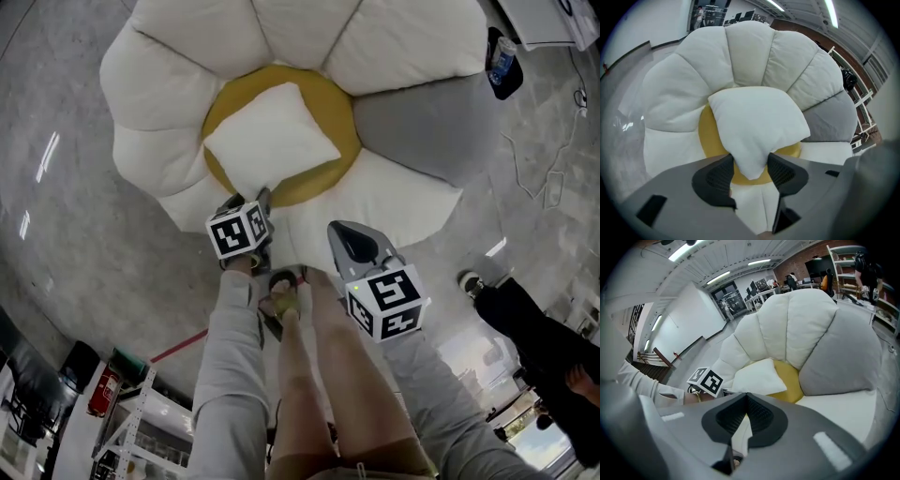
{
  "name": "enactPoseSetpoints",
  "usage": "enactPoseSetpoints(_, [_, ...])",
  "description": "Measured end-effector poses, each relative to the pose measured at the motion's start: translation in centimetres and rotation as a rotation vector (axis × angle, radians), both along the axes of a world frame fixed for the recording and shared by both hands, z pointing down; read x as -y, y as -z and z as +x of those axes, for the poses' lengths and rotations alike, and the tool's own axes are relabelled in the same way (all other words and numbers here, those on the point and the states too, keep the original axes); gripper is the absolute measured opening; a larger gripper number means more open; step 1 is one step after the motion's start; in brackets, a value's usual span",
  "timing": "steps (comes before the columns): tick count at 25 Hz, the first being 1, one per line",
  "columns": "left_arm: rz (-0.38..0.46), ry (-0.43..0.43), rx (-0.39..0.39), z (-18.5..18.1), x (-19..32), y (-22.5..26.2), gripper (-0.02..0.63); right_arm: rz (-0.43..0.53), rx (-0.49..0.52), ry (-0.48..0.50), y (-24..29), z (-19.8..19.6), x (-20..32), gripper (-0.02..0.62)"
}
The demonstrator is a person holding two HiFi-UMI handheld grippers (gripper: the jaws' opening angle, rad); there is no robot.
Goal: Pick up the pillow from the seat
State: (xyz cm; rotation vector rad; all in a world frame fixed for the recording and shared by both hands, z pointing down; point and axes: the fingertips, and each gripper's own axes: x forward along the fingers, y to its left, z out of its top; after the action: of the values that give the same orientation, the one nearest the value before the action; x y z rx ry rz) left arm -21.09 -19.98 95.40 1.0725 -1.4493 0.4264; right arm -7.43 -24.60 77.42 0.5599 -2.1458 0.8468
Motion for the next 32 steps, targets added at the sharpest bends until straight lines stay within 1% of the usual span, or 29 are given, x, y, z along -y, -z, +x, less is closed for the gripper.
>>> enactPoseSetpoints(2, [0.018,-0.036,0.051,-0.6,0.8,1.0,0.164,-0.002,-0.002,-0.004,-0.1,0.2,0.0,0.000])
enactPoseSetpoints(3, [0.032,-0.051,0.065,-0.6,1.2,1.5,0.119,-0.002,-0.003,-0.006,-0.1,0.3,0.0,0.000])
enactPoseSetpoints(4, [0.049,-0.061,0.071,-0.5,1.6,1.9,0.087,-0.002,-0.004,-0.009,0.0,0.4,0.0,0.000])
enactPoseSetpoints(5, [0.066,-0.067,0.072,-0.4,2.0,2.4,0.070,0.001,-0.003,-0.011,0.1,0.5,0.1,0.000])
enactPoseSetpoints(8, [0.108,-0.090,0.073,0.2,2.9,3.8,0.057,0.012,0.002,-0.019,0.8,0.5,0.5,0.000])
enactPoseSetpoints(11, [0.121,-0.111,0.068,0.8,3.1,4.8,0.052,0.026,0.007,-0.025,1.7,0.4,0.7,0.000])
enactPoseSetpoints(22, [0.149,-0.103,0.054,1.4,1.7,9.3,0.050,0.076,0.011,-0.044,4.9,0.1,0.9,0.000])
enactPoseSetpoints(32, [0.210,-0.101,0.055,1.6,-0.6,16.7,0.051,0.105,-0.001,-0.045,8.0,0.9,-1.4,0.000])
